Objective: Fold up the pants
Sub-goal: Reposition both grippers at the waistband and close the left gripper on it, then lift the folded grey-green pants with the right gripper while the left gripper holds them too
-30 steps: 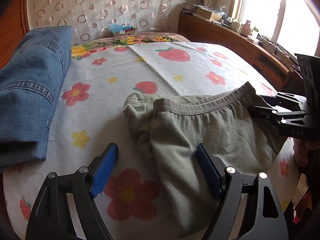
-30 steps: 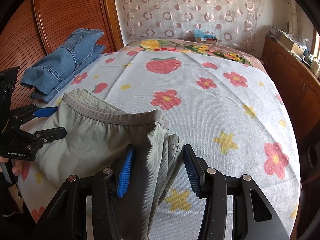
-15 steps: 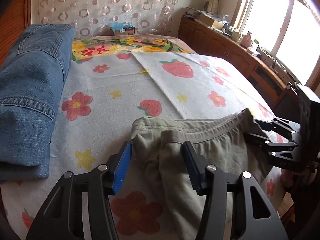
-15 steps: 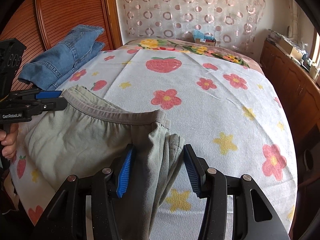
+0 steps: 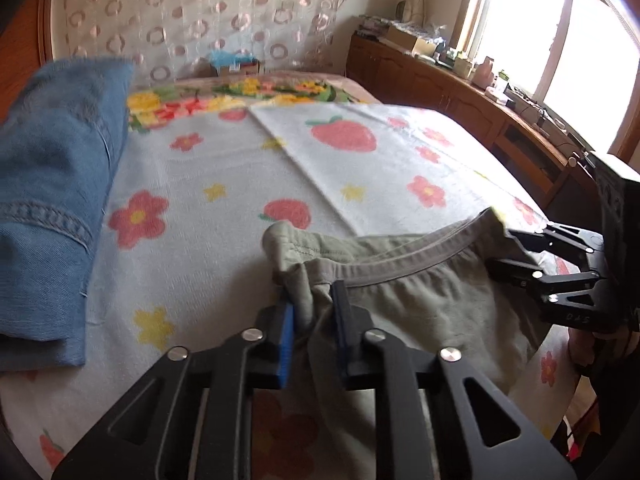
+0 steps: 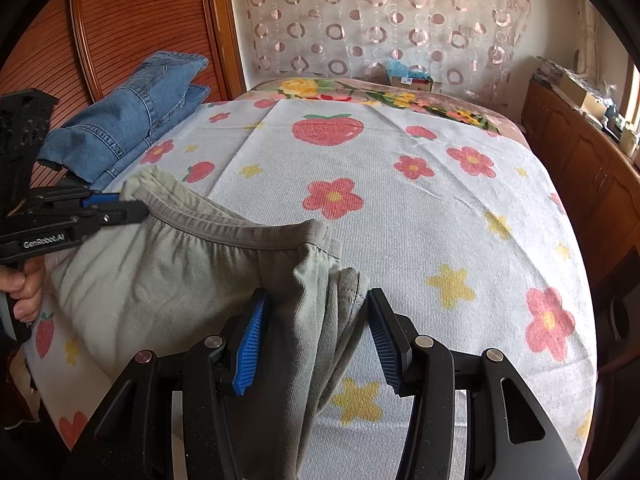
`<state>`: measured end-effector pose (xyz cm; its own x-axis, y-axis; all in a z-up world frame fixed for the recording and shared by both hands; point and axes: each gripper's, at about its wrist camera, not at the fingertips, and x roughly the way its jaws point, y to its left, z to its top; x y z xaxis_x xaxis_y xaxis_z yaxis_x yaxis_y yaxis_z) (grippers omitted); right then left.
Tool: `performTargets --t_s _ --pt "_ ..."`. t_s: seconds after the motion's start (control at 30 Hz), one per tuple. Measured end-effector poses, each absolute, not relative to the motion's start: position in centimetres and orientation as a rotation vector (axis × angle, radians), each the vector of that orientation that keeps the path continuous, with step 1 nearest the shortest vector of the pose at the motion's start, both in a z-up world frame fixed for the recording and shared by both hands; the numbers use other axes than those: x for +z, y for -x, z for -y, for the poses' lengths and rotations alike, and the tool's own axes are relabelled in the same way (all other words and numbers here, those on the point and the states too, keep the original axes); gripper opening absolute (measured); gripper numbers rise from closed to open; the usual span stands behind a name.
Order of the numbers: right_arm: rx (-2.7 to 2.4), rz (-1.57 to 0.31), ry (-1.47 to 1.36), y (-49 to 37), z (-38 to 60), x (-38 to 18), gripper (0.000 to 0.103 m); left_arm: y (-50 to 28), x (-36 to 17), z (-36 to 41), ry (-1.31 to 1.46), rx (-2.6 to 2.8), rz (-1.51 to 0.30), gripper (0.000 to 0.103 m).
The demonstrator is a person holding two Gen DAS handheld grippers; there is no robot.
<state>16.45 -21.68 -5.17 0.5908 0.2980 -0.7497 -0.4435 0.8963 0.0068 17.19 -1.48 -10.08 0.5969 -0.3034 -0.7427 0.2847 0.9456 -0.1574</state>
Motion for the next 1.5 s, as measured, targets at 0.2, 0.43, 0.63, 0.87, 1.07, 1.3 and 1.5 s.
performTargets --t_s 0.2,0.43,0.63,0.87,1.07,1.3,1.5 --pt "0.434 -0.834 0.189 -16.5 21.6 -5.3 0.051 -15.2 -7.2 2.4 -0.016 -0.362 -0.785 0.016" --pt "0.449 -0.838 0.151 -16.7 22.2 -5.1 0.049 -14.2 -5.9 3.2 -0.058 -0.364 -0.752 0.016" --pt "0.499 -0.854 0.075 -16.7 23.2 -5.2 0.018 -13.6 -5.6 3.2 -0.057 -0.363 -0.734 0.016" --pt "0.527 -0.788 0.046 -15.4 23.6 -3.5 0.012 -12.4 -3.9 3.2 -0.043 -0.348 -0.674 0.013" --pt "0.536 -0.682 0.077 -13.6 23.2 -0.6 0.012 -11.5 -1.6 3.2 -0.04 -0.349 -0.617 0.013" --pt "0.56 -0.589 0.088 -11.7 23.1 2.3 0.012 -10.8 0.8 2.7 -0.041 -0.339 -0.561 0.013" --pt "0.576 -0.546 0.107 -11.8 22.5 3.3 0.012 -10.8 2.0 2.0 -0.043 -0.319 -0.532 0.013"
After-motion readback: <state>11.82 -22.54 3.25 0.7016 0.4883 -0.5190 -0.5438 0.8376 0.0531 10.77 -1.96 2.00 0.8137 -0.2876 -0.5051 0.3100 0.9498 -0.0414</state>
